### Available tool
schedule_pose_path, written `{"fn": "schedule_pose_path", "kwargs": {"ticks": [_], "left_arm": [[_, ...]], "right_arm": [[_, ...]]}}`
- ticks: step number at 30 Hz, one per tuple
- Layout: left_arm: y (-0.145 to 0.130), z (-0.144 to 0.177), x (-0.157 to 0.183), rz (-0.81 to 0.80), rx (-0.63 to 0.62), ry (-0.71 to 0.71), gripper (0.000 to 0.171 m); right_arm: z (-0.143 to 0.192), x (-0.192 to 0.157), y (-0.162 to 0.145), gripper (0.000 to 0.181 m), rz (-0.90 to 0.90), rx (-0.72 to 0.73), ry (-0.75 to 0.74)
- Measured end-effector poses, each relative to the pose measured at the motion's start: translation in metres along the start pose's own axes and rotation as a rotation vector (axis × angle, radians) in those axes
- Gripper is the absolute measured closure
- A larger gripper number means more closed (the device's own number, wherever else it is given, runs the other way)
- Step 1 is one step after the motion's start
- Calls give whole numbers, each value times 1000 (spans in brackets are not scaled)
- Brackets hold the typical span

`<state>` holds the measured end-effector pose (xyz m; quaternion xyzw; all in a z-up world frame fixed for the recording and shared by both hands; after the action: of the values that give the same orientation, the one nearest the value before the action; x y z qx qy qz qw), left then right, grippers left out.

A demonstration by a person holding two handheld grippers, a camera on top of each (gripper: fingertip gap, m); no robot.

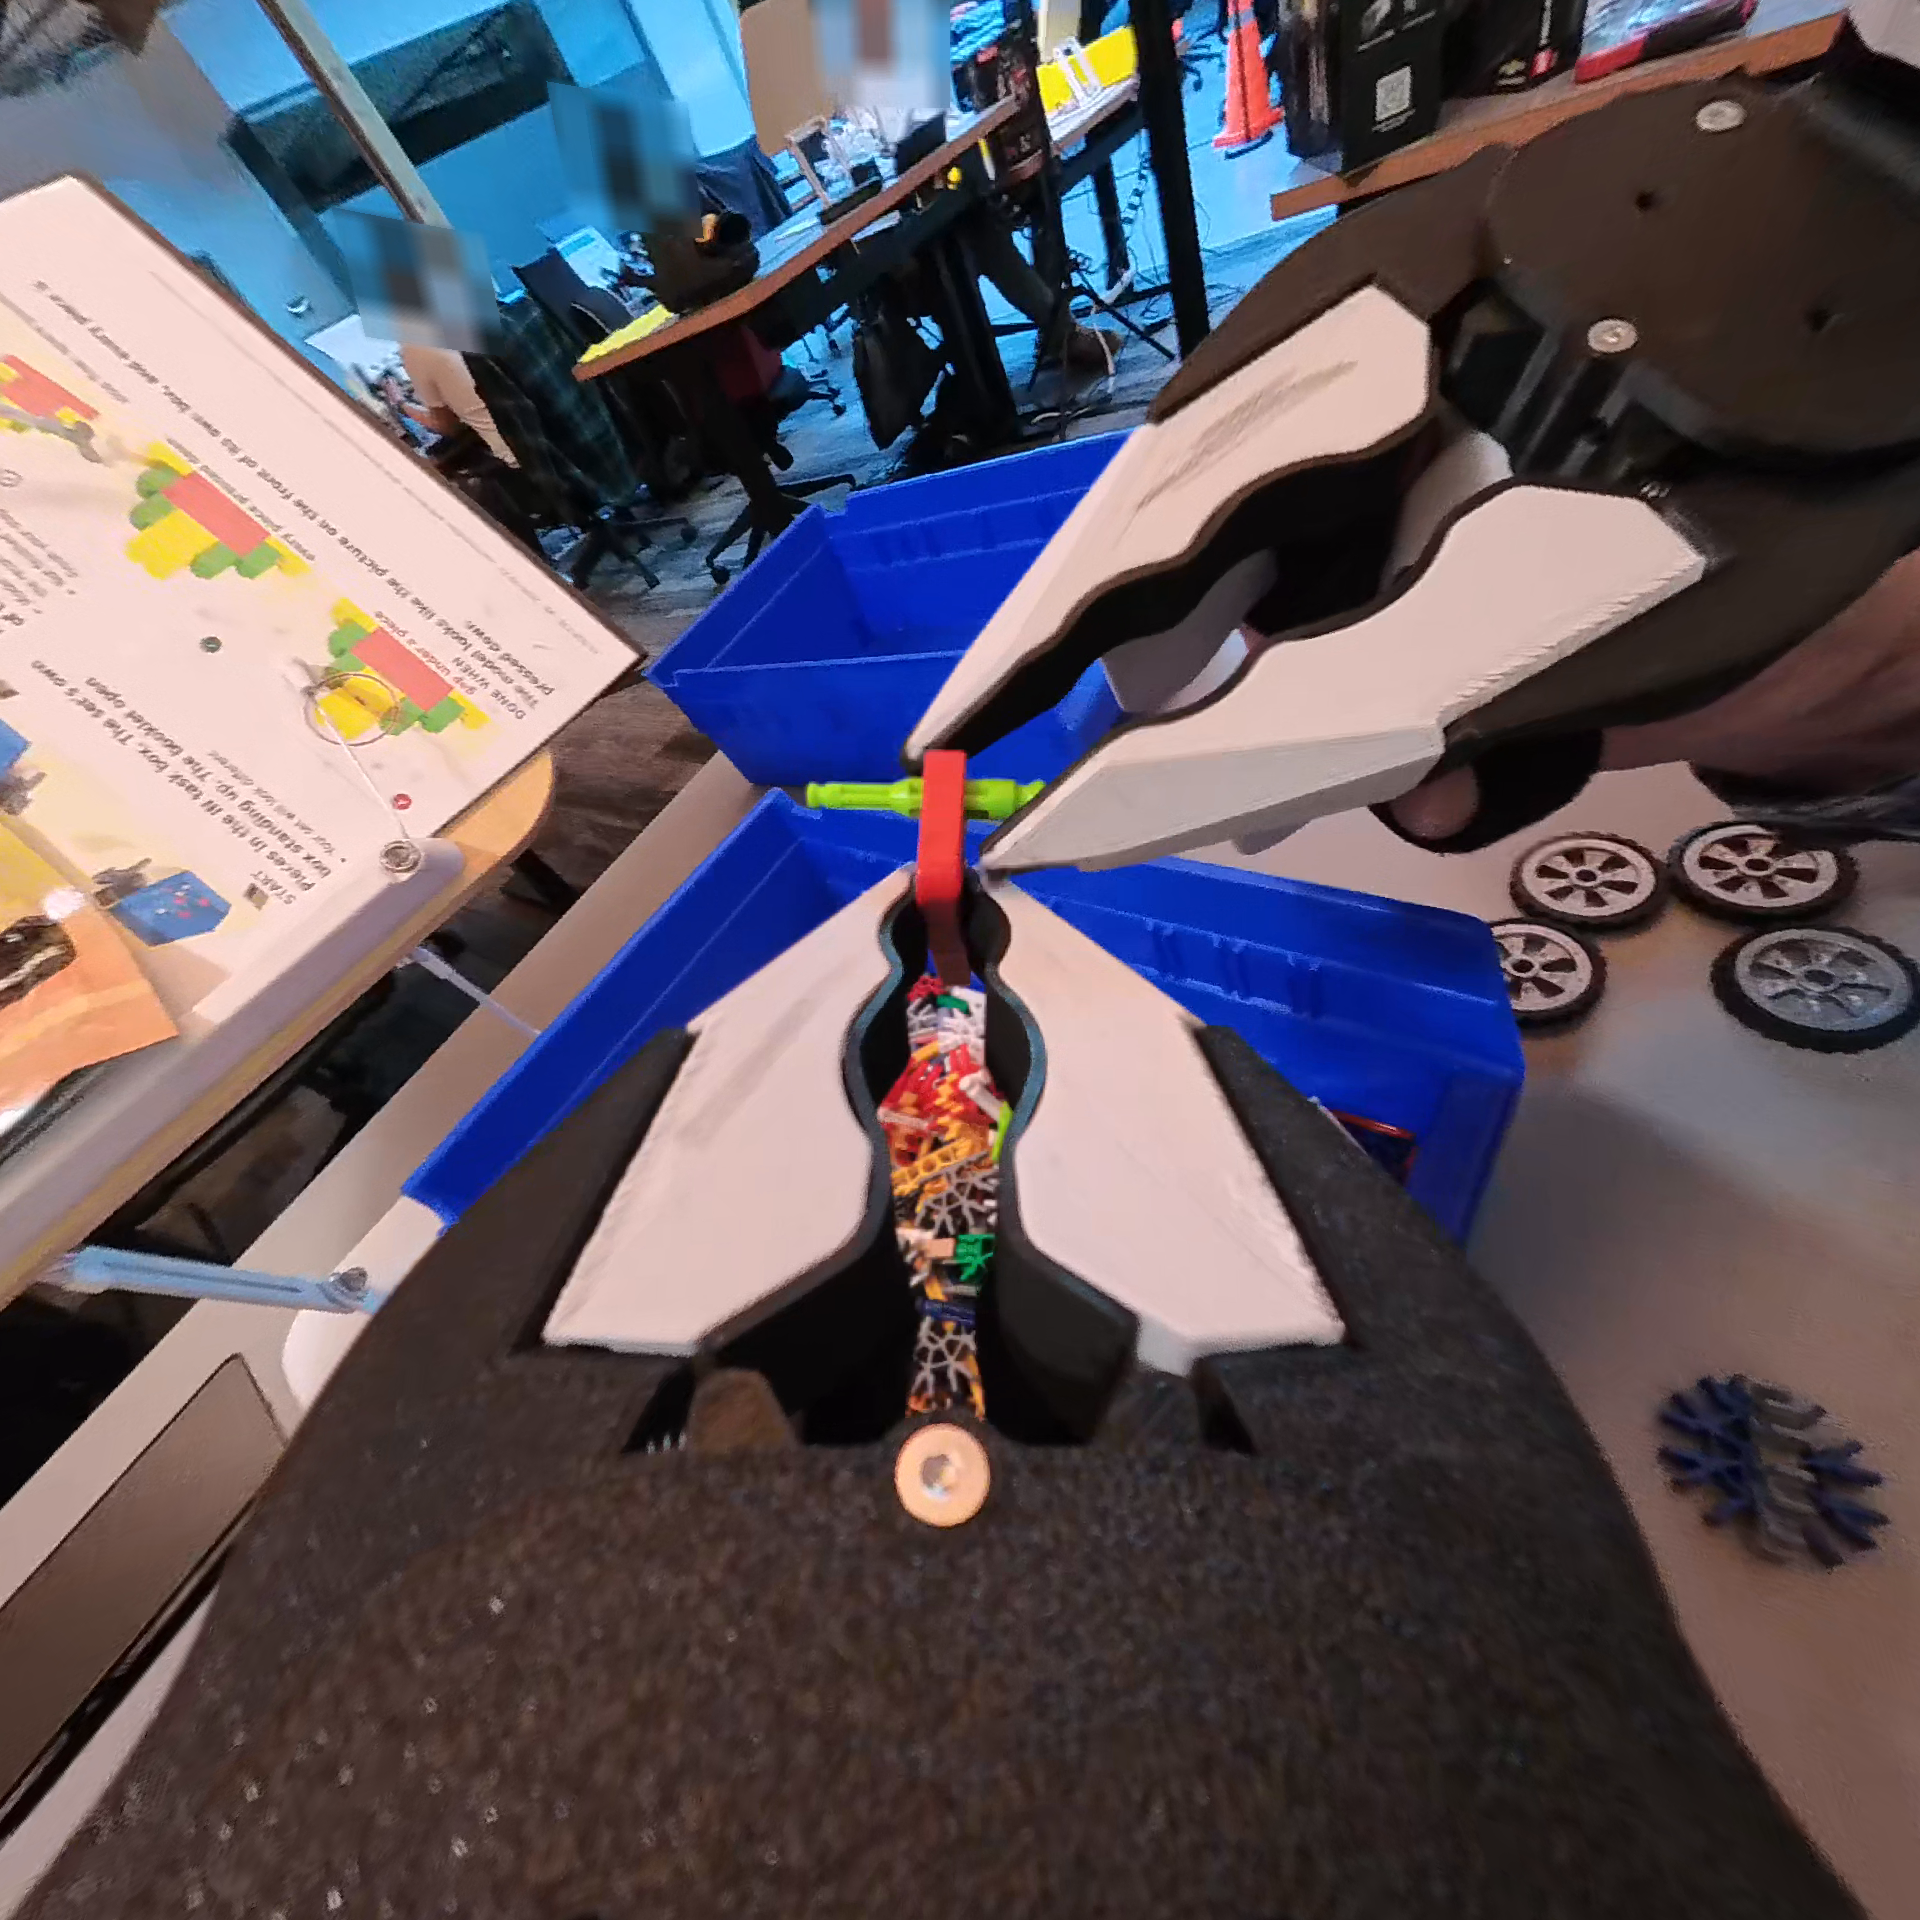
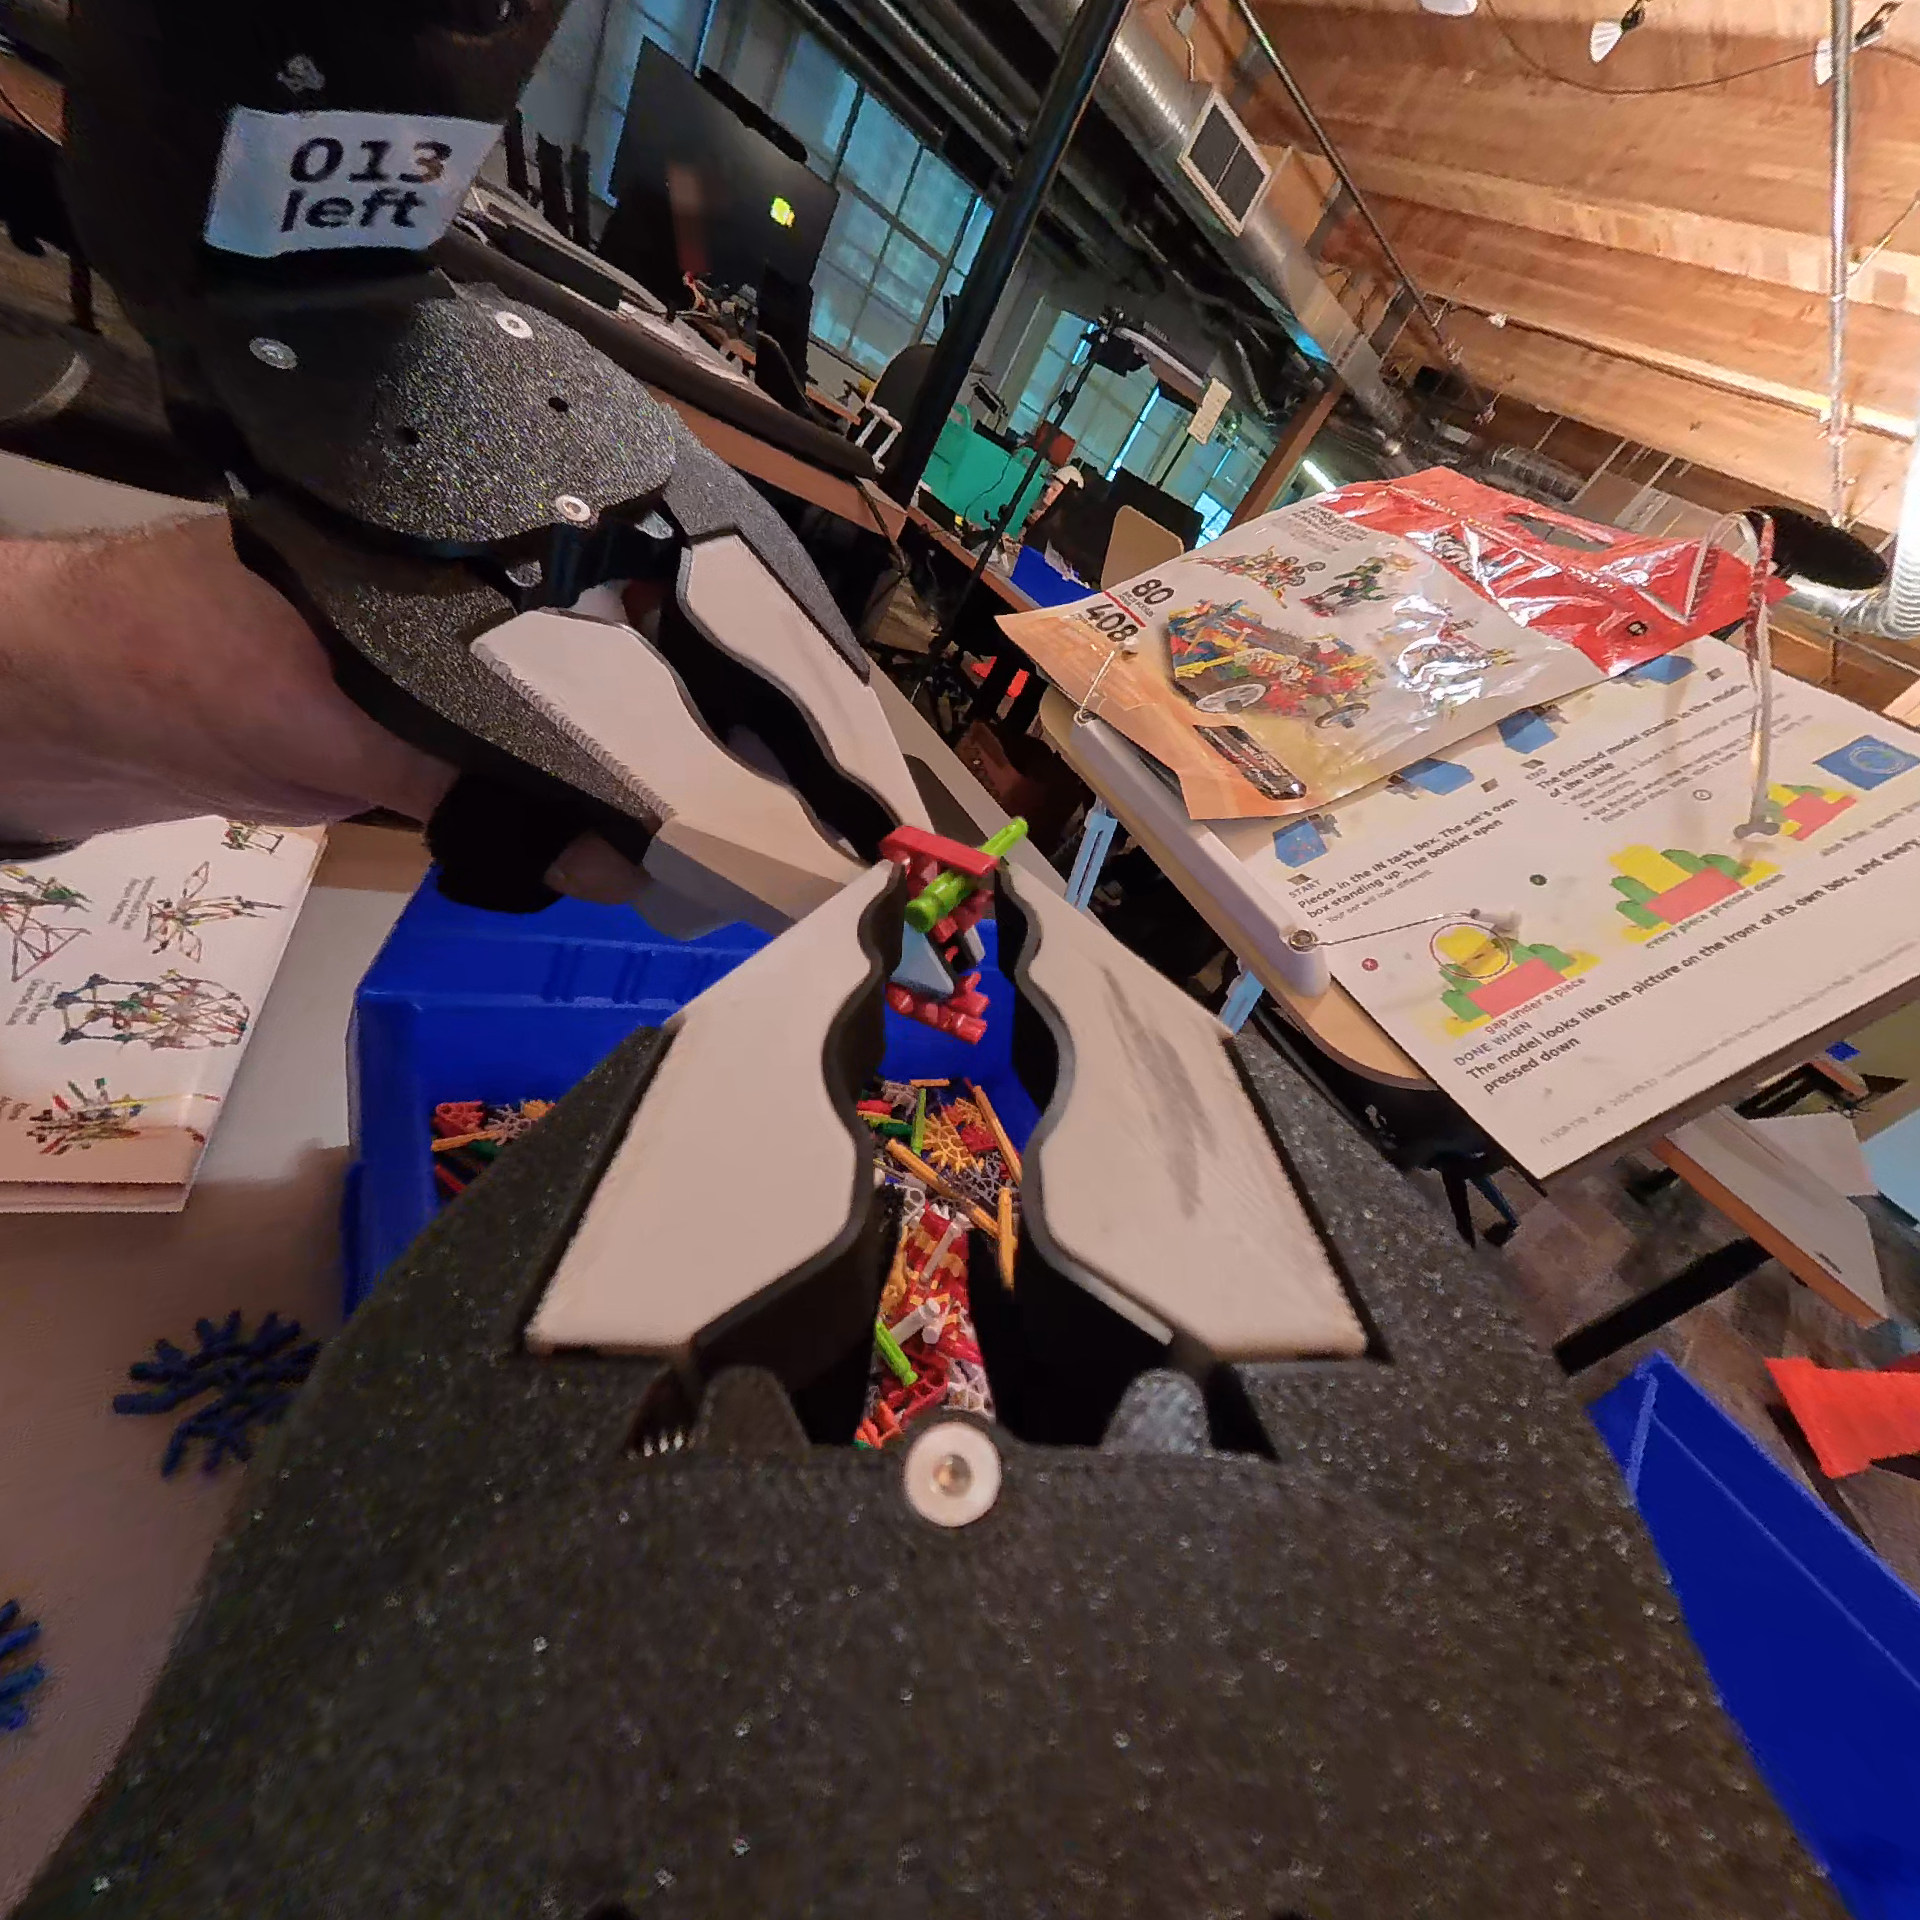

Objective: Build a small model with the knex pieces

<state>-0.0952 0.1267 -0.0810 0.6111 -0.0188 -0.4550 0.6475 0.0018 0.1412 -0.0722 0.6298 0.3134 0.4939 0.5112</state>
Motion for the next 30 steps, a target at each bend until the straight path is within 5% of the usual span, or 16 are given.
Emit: {"fn": "schedule_pose_path", "kwargs": {"ticks": [16,30], "left_arm": [[3,1,0,-63,-34,62,168],[1,3,10,-157,-39,-59,166]], "right_arm": [[-2,-3,1,169,104,-3,-96],[7,2,-2,179,49,-35,69]]}}
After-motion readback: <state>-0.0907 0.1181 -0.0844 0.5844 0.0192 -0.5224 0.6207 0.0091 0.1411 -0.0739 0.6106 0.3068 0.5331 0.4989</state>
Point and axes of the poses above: each gripper's, where its closed fingertips meet, z back along the fingers, y out of its top, x = y × z across the jaws, the point moved 7 cm from there along z, back along the fingers, and after that the axes turned 11 degrees about -z, right-handed, at the moved point
